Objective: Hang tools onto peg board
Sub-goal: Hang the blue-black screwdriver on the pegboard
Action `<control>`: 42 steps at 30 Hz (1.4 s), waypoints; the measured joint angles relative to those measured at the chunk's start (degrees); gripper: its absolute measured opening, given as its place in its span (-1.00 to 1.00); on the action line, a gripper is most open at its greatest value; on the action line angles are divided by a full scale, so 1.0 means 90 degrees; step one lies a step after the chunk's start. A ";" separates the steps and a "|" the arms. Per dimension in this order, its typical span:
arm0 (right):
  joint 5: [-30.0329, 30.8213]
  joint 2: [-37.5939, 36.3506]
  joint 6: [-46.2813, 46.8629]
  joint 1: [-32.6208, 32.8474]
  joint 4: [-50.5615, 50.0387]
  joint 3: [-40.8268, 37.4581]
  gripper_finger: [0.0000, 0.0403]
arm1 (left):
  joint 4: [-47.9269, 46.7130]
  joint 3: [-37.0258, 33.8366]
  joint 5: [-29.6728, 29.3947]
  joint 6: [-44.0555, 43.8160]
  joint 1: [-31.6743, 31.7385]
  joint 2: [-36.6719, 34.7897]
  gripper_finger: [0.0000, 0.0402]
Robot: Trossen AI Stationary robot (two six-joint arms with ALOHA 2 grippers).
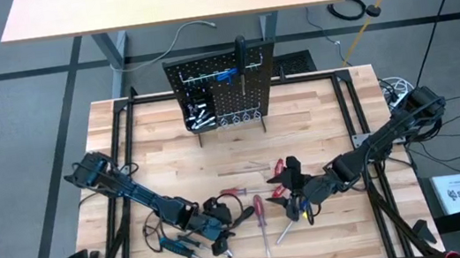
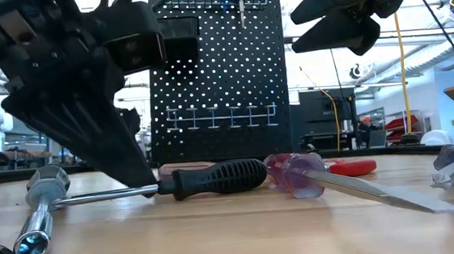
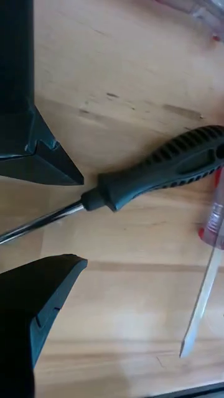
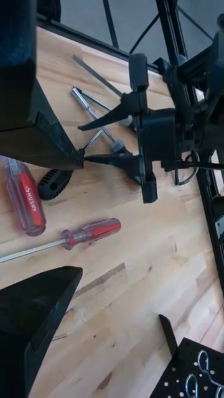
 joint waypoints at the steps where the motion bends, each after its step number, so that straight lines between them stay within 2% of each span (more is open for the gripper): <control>1: 0.0000 0.0000 -0.0011 0.0000 0.0000 0.0000 0.28 | -0.0001 0.0000 -0.0004 0.0001 0.0000 0.0016 -0.05; 19: 0.0017 0.0000 -0.0042 0.0000 -0.0024 0.0000 0.28 | -0.0123 0.0000 -0.0210 0.0128 0.0010 0.0022 -0.05; 21: 0.0019 0.0000 -0.0042 0.0000 -0.0022 0.0000 0.28 | -0.0159 0.0000 0.0060 0.0420 0.0018 -0.0024 -0.05; 24: 0.0024 0.0000 -0.0044 0.0000 -0.0024 0.0000 0.28 | -0.0614 0.0087 0.0812 0.0712 -0.0001 -0.0321 -0.05; 27: 0.0053 0.0003 -0.0044 -0.0002 -0.0024 0.0000 0.28 | -0.1255 0.0349 0.1032 0.1062 -0.0079 -0.0801 -0.05; 34: 0.0056 0.0218 -0.0046 -0.0005 0.0057 0.0000 0.28 | -0.1725 0.0568 0.1054 0.2185 -0.0845 -0.1204 -0.05; 42: 0.0023 0.0584 0.0033 -0.0154 0.0113 0.0000 0.28 | -0.2499 0.0561 0.0996 0.2019 -0.1576 -0.1139 -0.05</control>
